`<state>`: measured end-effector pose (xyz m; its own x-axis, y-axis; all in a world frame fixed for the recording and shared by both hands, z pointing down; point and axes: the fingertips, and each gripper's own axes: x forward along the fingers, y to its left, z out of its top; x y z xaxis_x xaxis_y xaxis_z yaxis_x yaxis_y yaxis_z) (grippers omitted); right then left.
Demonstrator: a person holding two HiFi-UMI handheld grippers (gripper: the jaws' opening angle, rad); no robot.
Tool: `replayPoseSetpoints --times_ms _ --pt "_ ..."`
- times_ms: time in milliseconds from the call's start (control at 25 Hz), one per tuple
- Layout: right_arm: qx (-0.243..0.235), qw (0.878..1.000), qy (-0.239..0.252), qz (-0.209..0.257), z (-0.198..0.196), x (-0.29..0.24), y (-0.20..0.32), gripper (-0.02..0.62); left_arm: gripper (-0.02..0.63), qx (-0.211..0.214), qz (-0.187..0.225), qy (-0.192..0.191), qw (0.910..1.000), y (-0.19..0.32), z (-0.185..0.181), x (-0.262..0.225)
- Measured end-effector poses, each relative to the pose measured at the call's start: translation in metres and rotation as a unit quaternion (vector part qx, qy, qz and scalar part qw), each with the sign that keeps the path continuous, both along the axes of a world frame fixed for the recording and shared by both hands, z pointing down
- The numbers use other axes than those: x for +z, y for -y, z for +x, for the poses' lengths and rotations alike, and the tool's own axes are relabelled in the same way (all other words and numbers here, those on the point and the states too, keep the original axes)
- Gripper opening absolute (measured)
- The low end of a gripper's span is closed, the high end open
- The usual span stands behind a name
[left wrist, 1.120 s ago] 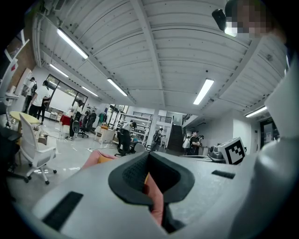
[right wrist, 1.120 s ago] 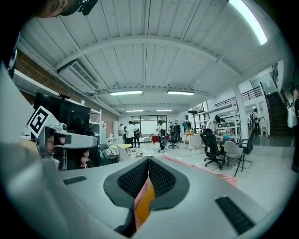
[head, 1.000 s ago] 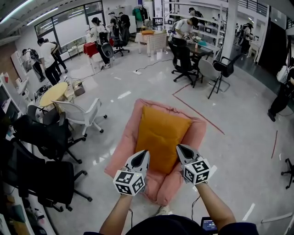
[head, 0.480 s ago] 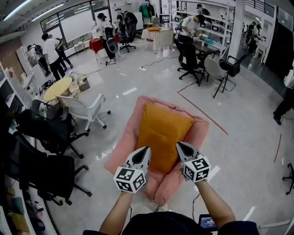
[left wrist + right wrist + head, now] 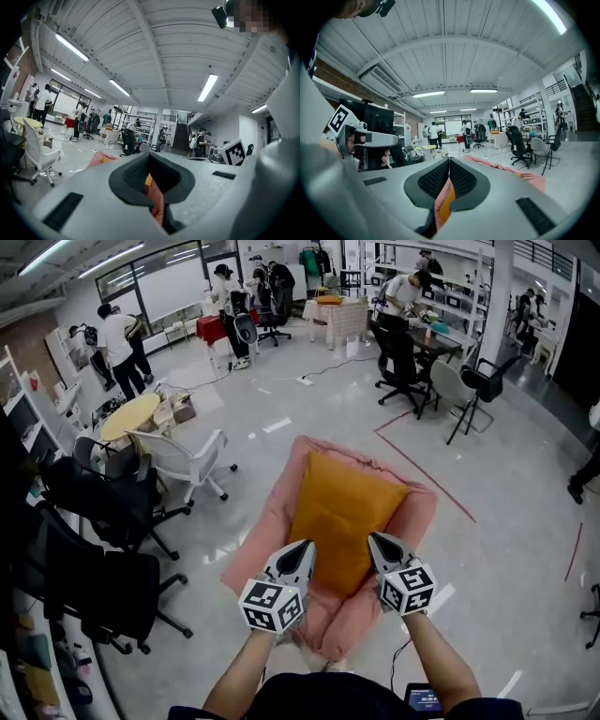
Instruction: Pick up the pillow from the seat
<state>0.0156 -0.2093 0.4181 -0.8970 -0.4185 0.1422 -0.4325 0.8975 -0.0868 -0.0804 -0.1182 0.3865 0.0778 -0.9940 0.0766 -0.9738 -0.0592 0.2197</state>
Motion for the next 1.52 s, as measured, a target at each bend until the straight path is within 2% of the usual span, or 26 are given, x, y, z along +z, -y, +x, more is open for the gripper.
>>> replayPoseSetpoints --times_ms 640,1520 --pt "0.047 0.999 0.008 -0.012 -0.045 0.005 0.040 0.018 0.003 0.040 -0.015 0.007 0.9991 0.049 -0.056 0.003" --pt "0.145 0.987 -0.029 -0.069 -0.040 0.063 0.084 0.018 0.003 0.128 -0.062 -0.018 0.9897 0.123 -0.082 0.054"
